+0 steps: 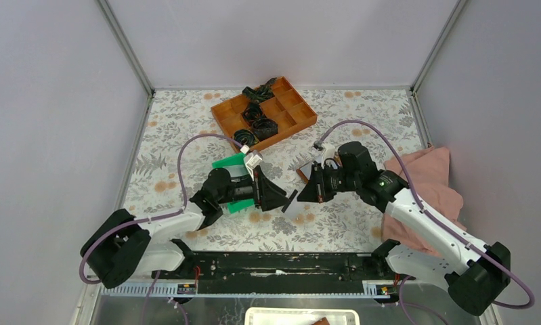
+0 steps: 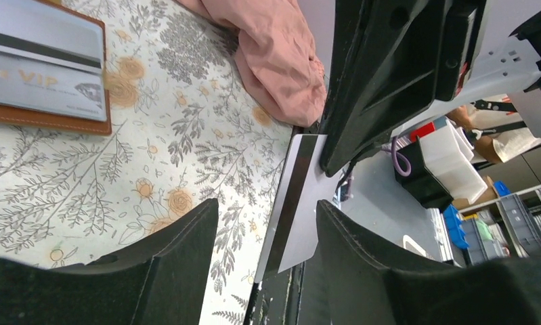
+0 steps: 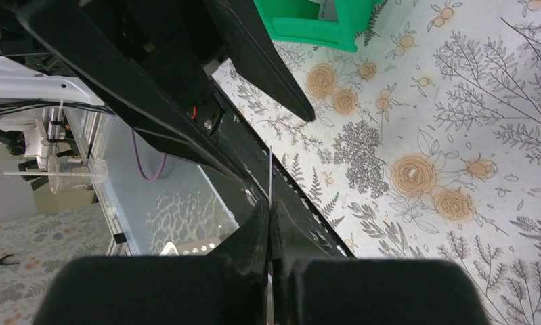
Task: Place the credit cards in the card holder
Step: Pick up the credit card from the storage box.
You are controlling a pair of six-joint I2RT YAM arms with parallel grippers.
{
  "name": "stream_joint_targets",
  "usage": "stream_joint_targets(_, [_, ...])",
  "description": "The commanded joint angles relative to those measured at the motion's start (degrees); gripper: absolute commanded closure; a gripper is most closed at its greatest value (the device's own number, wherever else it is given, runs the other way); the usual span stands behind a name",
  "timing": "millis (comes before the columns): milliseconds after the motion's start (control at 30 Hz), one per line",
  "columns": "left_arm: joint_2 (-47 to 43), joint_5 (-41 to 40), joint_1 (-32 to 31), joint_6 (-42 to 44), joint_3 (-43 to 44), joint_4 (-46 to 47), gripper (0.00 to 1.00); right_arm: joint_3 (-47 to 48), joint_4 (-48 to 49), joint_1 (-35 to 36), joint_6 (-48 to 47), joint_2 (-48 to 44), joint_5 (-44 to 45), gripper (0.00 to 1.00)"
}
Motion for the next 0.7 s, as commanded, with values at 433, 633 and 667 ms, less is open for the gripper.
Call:
stream_joint_targets(433, [4.85, 9.25, 1.99, -3.9, 1.23, 9.92, 0.94, -0.48, 7.06, -2.53, 1.22, 3.33, -6.76, 1.0])
stream_joint_targets(633, [7.34, 10.98, 3.34, -8.09, 0.17, 16.61, 1.0, -0.12, 7.72, -3.44, 1.34, 3.62, -6.66, 0.84])
stream_joint_targets(667, [7.56, 10.95, 3.51, -8.69, 0.01, 17.5, 1.0, -0.04, 7.56, -3.53, 1.25, 3.56, -6.05, 0.76])
